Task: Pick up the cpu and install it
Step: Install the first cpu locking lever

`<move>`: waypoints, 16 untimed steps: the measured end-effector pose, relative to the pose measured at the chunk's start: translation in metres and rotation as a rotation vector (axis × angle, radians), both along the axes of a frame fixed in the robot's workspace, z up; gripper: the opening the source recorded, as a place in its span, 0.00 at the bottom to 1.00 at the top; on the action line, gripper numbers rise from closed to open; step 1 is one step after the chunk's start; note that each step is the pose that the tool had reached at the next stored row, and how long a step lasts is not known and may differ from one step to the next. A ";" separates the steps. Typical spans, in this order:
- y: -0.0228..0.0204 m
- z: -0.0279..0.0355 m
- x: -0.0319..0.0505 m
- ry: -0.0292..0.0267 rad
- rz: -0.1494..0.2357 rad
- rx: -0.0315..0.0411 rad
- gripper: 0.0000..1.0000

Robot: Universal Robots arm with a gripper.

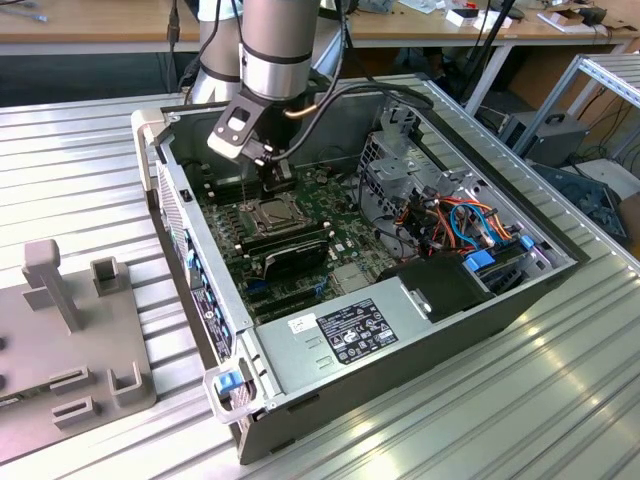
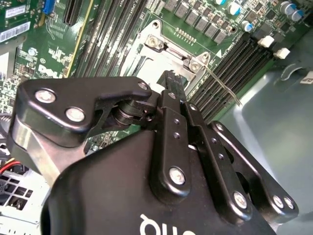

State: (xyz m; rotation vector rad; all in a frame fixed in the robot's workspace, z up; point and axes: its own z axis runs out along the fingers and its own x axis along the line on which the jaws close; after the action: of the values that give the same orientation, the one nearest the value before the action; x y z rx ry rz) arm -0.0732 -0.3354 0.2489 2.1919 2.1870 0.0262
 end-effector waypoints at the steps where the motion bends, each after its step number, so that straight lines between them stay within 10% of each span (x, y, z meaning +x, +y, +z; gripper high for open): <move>1: 0.0000 0.0000 0.0000 -0.0001 0.000 0.0001 0.11; 16: 0.0000 0.0000 -0.0273 -0.0049 0.000 -0.0001 0.11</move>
State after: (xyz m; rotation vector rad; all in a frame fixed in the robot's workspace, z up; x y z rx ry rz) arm -0.1006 -0.3354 0.2489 2.1894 2.1846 0.0314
